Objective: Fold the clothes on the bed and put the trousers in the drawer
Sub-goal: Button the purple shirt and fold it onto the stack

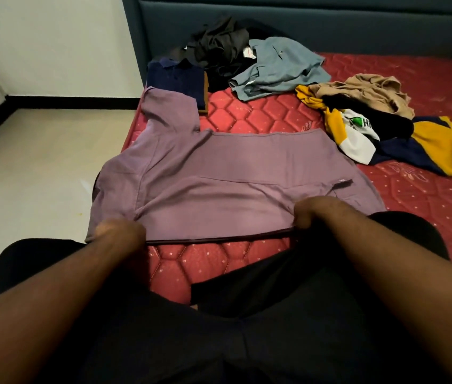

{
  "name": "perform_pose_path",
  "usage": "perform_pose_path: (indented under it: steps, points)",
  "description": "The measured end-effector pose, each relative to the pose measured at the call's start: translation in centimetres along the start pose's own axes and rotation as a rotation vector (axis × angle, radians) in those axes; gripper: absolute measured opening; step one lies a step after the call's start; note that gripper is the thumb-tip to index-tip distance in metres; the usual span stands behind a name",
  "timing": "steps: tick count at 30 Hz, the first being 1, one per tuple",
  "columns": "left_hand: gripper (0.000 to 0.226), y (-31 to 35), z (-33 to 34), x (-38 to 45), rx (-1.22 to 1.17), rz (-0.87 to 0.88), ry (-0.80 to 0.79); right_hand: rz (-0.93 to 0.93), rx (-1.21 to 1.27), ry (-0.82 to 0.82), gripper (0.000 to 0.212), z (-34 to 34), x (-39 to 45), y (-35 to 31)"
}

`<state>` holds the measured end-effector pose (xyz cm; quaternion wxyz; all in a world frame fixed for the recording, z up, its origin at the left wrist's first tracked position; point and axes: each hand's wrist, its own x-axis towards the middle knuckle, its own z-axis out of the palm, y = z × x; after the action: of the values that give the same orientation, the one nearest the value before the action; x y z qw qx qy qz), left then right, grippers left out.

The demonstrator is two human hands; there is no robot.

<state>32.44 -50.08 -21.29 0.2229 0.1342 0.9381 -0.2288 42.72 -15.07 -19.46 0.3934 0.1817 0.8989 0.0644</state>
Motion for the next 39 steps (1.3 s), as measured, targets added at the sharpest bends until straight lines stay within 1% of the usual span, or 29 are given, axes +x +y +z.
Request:
perform_pose_path:
  steps: [1,2,4,5,6,7,9,10,12,13,14,15,16,17,18,19,20,22,24,25,26,28,30,31,33,35,36,37,39]
  points:
    - [0.036,1.0,-1.3,0.4,0.022,0.030,0.017,-0.001,0.087,-0.016,0.059,0.0,0.2,0.9]
    - [0.034,2.1,-2.4,0.8,0.049,0.098,0.094,-0.021,0.181,0.009,0.053,-0.1,0.4,1.7]
    - [0.031,5.2,-4.0,1.9,0.021,0.323,0.363,-0.046,0.332,0.165,0.037,-0.4,1.0,2.6]
    - [0.033,6.9,-4.3,2.5,-0.025,0.455,0.450,-0.049,0.350,0.270,0.031,-0.5,1.5,2.7]
    - [0.038,8.6,-4.4,2.7,-0.060,0.573,0.459,-0.056,0.341,0.342,0.031,-0.5,2.0,2.5]
    - [0.046,10.3,-4.3,3.4,-0.077,0.649,0.410,-0.063,0.333,0.358,0.035,-0.7,2.9,2.6]
    - [0.062,12.4,-3.2,4.5,-0.082,0.642,0.294,-0.060,0.329,0.259,0.050,-0.3,4.8,3.1]
    - [0.065,12.4,-2.4,5.2,-0.118,0.620,0.303,-0.024,0.330,0.194,0.057,-0.1,5.5,3.7]
    - [0.067,12.3,-2.1,6.5,-0.179,0.639,0.481,0.121,0.375,0.183,0.057,-0.3,6.4,5.3]
    - [0.066,12.3,-2.4,6.8,-0.195,0.661,0.577,0.214,0.368,0.246,0.052,-0.4,6.5,5.5]
    - [0.066,12.7,-3.3,7.9,-0.223,0.675,0.643,0.281,0.322,0.352,0.046,-0.8,7.1,5.6]
    - [0.070,12.9,-3.9,8.7,-0.257,0.681,0.641,0.256,0.270,0.461,0.042,-1.0,7.5,5.1]
    - [0.076,13.3,-4.5,9.5,-0.285,0.676,0.591,0.141,0.262,0.532,0.041,-1.3,7.8,4.3]
    - [0.083,13.9,-5.1,10.5,-0.307,0.654,0.503,-0.014,0.315,0.536,0.045,-1.4,8.2,3.5]
    - [0.088,14.3,-5.1,11.3,-0.322,0.625,0.421,-0.107,0.388,0.474,0.052,-0.8,8.9,3.1]
    - [0.091,14.6,-5.5,12.7,-0.339,0.598,0.367,-0.087,0.440,0.392,0.060,-0.6,10.1,3.6]
    - [0.092,14.4,-5.7,13.7,-0.350,0.584,0.335,0.017,0.524,0.342,0.065,-0.3,11.3,5.0]
    - [0.094,13.3,-6.5,16.6,-0.328,0.620,0.343,0.292,0.690,0.368,0.067,0.1,13.7,9.0]
    - [0.102,11.4,-7.4,19.3,-0.275,0.715,0.372,0.474,0.707,0.479,0.067,-0.1,15.0,12.4]
    - [0.105,10.5,-8.0,20.5,-0.262,0.766,0.376,0.518,0.685,0.571,0.064,-0.3,15.6,13.2]
    - [0.106,9.8,-8.6,21.7,-0.272,0.797,0.386,0.505,0.655,0.690,0.058,-0.8,16.2,13.3]
    - [0.110,9.1,-9.9,24.7,-0.341,0.793,0.421,0.287,0.582,0.864,0.049,-2.9,17.5,11.2]
    - [0.107,9.1,-11.6,27.2,-0.350,0.739,0.477,0.010,0.525,0.868,0.045,-5.4,19.0,8.4]
    - [0.103,9.2,-12.3,28.2,-0.322,0.708,0.494,-0.068,0.491,0.832,0.050,-6.8,19.6,7.2]
    - [0.095,9.1,-14.0,29.9,-0.267,0.649,0.479,-0.076,0.462,0.769,0.065,-9.6,21.4,6.1]
    - [0.082,8.5,-15.6,31.1,-0.266,0.601,0.493,-0.036,0.369,0.723,0.069,-11.1,23.0,6.2]
    - [0.073,7.9,-16.5,31.7,-0.255,0.593,0.495,-0.033,0.267,0.722,0.063,-11.5,23.5,6.5]
    - [0.066,7.3,-17.3,32.0,-0.210,0.594,0.478,-0.037,0.176,0.733,0.052,-11.7,24.0,6.9]
    - [0.065,6.3,-18.5,32.2,-0.091,0.614,0.419,-0.030,0.152,0.747,0.031,-12.3,24.1,7.5]
